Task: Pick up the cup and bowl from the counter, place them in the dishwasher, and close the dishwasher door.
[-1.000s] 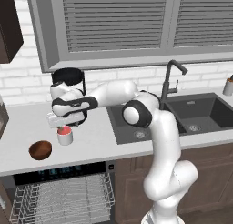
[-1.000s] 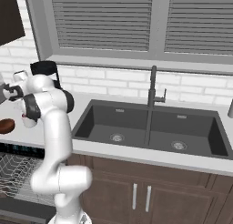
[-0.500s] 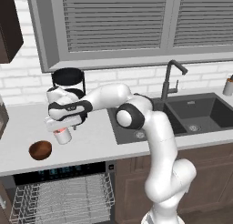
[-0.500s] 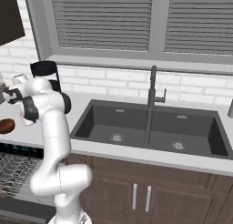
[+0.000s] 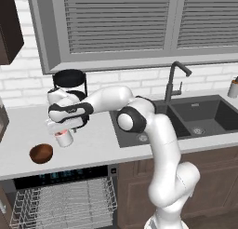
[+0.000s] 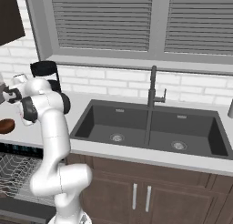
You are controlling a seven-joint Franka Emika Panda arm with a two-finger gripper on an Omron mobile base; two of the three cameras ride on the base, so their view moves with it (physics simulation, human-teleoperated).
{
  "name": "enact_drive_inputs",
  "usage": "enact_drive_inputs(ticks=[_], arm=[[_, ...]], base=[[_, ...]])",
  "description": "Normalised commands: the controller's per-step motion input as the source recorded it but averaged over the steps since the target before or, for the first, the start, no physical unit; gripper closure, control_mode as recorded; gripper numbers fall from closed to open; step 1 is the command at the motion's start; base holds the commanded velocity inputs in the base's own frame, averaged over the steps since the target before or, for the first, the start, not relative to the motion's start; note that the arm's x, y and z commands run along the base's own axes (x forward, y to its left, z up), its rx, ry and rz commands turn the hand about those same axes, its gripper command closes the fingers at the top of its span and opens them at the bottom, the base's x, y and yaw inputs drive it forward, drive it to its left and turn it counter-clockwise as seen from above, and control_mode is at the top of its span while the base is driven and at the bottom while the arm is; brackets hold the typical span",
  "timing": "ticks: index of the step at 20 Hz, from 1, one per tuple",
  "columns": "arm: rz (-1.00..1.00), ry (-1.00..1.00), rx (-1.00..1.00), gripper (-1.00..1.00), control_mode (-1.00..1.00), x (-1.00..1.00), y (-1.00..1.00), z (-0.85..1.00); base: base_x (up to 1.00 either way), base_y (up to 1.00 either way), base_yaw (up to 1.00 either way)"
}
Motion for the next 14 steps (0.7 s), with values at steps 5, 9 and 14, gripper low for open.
enact_drive_inputs(ticks=[5,9,14], arm=[[0.00,0.00,0.00,1.00,-1.00,-0.05,0.00,-0.19],[-0.01,-0.05,0.00,1.00,-1.00,-0.37,0.00,-0.06],[-0.02,-0.12,0.04,1.00,-1.00,-0.97,-0.11,0.00]], base=[[0.00,0.00,0.00],[0.00,0.00,0.00],[0.00,0.00,0.00]])
